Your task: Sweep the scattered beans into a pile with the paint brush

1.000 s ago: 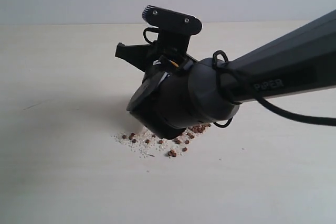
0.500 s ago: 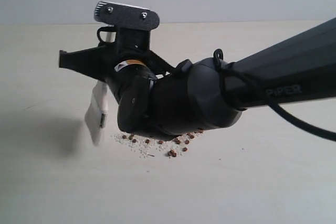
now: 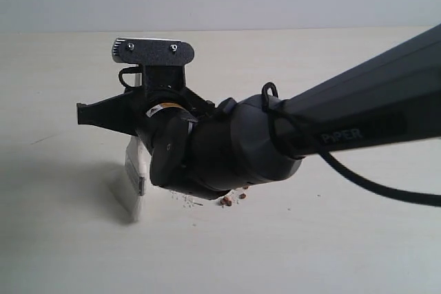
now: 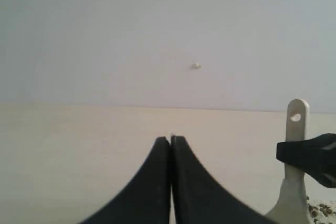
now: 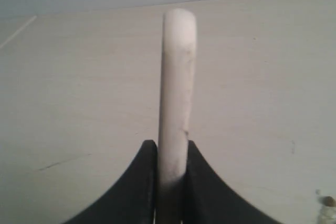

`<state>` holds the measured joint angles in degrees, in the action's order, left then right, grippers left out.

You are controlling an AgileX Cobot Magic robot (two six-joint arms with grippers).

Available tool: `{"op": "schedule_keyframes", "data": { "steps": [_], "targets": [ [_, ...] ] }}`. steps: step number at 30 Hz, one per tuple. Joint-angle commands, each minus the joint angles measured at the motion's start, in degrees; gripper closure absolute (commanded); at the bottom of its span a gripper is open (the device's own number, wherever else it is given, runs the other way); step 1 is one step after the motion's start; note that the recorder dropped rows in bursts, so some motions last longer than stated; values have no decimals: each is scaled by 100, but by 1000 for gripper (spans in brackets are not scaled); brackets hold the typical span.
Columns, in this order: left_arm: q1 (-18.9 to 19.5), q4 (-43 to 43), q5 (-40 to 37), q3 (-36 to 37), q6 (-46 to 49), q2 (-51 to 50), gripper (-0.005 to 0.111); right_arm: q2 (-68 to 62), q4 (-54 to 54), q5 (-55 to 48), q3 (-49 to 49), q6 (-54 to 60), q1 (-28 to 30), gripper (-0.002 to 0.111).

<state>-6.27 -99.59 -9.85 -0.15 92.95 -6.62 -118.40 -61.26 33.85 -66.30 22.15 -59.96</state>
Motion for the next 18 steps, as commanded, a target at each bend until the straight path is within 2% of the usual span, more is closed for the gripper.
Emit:
{"op": "schedule_keyframes", "data": {
  "steps": [1, 4, 7, 14, 18],
  "targets": [
    [-24, -35, 9, 15, 0, 28, 107, 102, -1570, 93, 24, 1922, -3, 108],
    [-24, -35, 9, 15, 0, 28, 107, 163, -2303, 469, 24, 2908, -3, 108],
    [-24, -35, 9, 15, 0, 28, 107, 160, -2495, 731, 24, 3380, -3, 108],
    [-24, -35, 9, 15, 0, 28, 107, 165, -2426, 982, 24, 3510, -3, 108],
    [-24, -35, 9, 15, 0, 28, 107, 353, -2189, 795, 24, 3519, -3, 108]
  ]
}}
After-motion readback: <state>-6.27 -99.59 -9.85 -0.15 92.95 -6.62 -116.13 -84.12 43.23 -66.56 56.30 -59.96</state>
